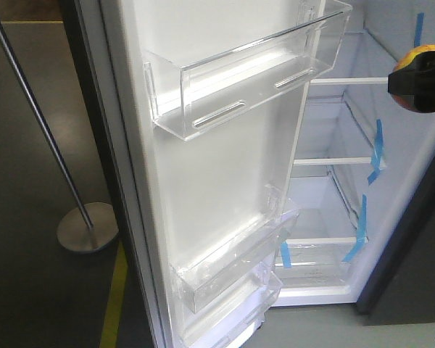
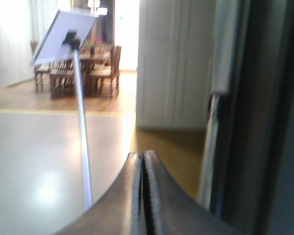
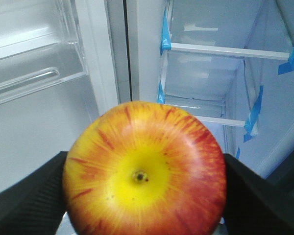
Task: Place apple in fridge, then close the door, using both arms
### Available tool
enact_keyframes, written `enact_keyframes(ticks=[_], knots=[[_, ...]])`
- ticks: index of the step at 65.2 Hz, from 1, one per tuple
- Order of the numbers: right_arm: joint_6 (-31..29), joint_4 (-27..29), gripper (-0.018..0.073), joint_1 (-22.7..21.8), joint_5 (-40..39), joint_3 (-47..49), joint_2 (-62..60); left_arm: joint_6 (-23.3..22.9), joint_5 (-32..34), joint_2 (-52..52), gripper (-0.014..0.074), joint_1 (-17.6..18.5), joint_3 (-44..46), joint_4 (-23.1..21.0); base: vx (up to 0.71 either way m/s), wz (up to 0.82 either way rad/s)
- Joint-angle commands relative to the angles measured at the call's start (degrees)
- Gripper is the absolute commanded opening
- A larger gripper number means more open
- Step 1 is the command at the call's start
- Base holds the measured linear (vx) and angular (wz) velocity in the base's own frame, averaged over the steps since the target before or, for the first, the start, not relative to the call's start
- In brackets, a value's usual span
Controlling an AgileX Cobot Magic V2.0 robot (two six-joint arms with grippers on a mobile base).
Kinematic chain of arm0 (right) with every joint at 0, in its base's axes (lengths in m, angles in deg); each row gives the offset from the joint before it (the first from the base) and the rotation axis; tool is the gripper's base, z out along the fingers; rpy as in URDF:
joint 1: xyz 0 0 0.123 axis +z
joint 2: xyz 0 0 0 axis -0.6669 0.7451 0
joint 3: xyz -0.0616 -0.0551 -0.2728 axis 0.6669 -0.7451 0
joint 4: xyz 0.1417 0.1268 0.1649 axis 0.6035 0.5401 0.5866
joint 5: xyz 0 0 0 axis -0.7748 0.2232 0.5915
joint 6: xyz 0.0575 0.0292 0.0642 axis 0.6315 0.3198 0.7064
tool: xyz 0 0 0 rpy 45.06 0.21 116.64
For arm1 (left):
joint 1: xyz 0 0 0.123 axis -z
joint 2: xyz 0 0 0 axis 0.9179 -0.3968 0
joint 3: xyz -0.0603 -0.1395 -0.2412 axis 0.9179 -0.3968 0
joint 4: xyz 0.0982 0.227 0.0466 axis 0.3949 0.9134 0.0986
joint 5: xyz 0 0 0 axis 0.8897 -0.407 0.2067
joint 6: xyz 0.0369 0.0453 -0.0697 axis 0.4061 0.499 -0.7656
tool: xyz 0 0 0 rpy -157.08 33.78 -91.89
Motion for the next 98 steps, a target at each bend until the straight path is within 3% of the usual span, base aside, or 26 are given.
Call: enact_keyframes(ticks=[1,8,26,41,64,85,98], knots=[[-1.5,2.9,0.0168,-0.4,-6.5,1.9,-2.6,-4.6,6.8,0.9,-0.0008,0.4,-0.5,-4.0,0.0,0.0],[-6.5,9.4,0.0168,-0.4,-9.1,2.6,-3.7,-6.9,9.3,0.9,-0.0008,0.4,-0.5,-6.4,0.0,0.0],[-27.6,33.2,0.0168,-0.4,-3.0,17.9,1.9,-6.9,16.2,0.9,-0.0008,0.4,-0.5,-6.4,0.0,0.0],[-33.3,44.1,0.0171,-0.4,4.8,31.9,15.7,-6.9,20.1,0.9,-0.0008,0.4,-0.5,-6.4,0.0,0.0],[-35.0,46.9,0.0219,-0.4,16.2,44.1,29.5,-6.9,21.9,0.9,-0.0008,0.4,-0.5,-6.4,0.0,0.0],[-34.9,46.7,0.0603,-0.4,16.2,44.6,30.4,-6.9,21.9,0.9,-0.0008,0.4,-0.5,-6.4,0.0,0.0],[-34.4,46.4,0.0659,-0.4,15.9,44.6,30.4,-6.9,22.0,0.9,-0.0008,0.4,-0.5,-6.4,0.0,0.0]])
